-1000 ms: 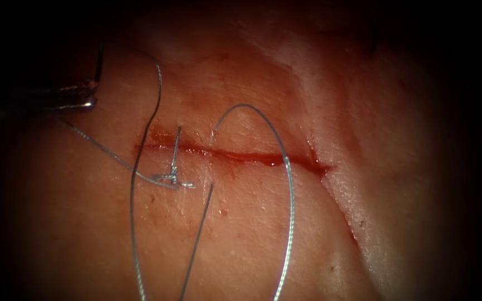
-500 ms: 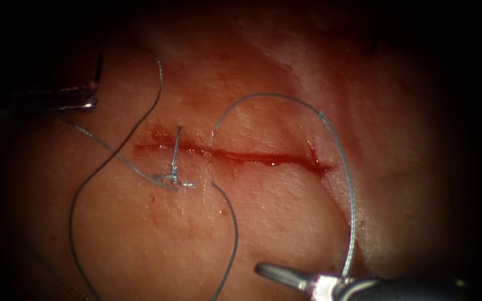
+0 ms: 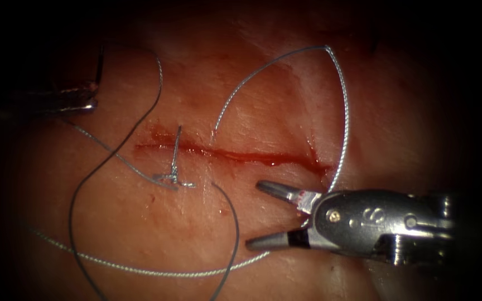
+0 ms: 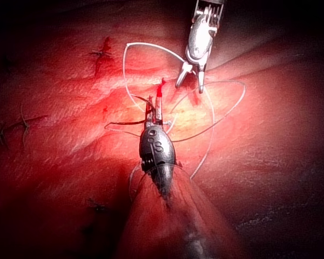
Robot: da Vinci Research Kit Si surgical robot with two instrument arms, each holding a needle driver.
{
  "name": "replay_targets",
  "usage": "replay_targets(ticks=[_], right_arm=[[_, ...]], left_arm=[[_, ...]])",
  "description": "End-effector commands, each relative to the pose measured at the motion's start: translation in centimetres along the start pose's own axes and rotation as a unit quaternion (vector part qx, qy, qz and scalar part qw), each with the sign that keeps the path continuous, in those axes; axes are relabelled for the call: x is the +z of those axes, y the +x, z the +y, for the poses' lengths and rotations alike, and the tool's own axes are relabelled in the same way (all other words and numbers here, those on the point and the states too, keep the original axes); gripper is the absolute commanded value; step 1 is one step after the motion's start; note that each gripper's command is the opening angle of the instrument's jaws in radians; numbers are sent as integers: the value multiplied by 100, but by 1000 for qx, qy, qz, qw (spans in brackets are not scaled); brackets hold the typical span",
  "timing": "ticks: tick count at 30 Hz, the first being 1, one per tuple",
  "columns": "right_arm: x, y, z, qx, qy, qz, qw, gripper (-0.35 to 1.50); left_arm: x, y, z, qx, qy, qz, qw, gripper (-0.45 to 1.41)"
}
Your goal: Wound Closure
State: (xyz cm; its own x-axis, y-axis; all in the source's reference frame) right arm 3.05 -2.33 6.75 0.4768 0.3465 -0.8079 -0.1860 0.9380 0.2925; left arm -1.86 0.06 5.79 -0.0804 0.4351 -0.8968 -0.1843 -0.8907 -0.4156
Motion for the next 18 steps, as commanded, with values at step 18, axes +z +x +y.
replay_targets(ticks=[18], right_arm=[[73, -10, 11, -11, -44, 6, 999, 73]], left_arm=[[5, -6, 2, 0, -1, 1, 1000, -45]])
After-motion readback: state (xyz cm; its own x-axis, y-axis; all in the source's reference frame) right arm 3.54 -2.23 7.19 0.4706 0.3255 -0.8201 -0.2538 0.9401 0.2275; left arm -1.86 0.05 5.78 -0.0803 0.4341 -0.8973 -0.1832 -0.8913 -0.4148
